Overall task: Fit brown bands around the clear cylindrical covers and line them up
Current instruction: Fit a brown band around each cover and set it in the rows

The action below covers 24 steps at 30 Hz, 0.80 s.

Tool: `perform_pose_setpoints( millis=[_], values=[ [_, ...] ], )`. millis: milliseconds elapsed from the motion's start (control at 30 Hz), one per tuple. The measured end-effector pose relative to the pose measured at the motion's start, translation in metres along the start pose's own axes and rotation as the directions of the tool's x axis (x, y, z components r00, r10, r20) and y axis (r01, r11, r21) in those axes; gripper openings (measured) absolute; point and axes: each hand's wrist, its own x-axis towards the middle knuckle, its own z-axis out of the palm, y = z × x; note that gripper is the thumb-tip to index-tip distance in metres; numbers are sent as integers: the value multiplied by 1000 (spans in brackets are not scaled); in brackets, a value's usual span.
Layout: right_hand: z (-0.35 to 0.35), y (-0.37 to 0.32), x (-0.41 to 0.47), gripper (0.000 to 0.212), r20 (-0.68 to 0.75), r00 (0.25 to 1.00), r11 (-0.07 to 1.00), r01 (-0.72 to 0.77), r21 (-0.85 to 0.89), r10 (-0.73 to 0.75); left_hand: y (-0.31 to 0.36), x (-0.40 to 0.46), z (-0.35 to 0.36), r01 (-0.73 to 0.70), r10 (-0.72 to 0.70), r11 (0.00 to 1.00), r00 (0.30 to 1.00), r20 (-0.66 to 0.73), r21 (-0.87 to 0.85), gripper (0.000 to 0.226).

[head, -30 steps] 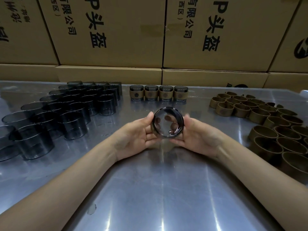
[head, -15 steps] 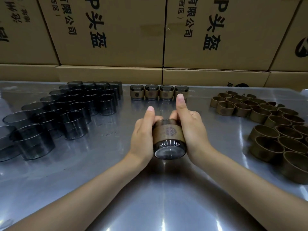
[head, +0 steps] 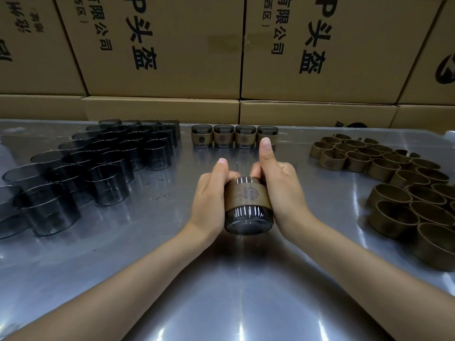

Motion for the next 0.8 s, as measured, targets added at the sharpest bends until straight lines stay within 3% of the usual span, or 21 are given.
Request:
perform_pose_setpoints(
  millis=[100,167,233,300,400,567,800],
  values=[
    [-2,9,2,65,-2,997,996,82,-27,-82,-7,5,-5,-34,30,996,998,50,78,66],
    [-11,18,6,65,28,979,966,202,-161,-200,-12,12,-11,-73,54,982,992,112,172,66],
    [-23,27,10,55,147,935,838,356,-414,-324,-19,19,-18,-94,58,966,986,154,240,69],
    [-37,35,17,41,267,910,693,416,-589,-318,-22,23,-23,-67,28,951,990,135,301,64],
    [-49,46,29,36,261,946,606,325,-727,-194,-29,29,-26,21,-74,932,988,135,362,56],
    [-67,60,73,37,34,994,549,88,-831,-108,-50,62,-37,86,-119,873,992,37,481,32],
    [-90,85,145,41,-352,936,571,-279,-772,-19,-82,131,-53,157,-97,829,986,-139,537,44]
  ],
)
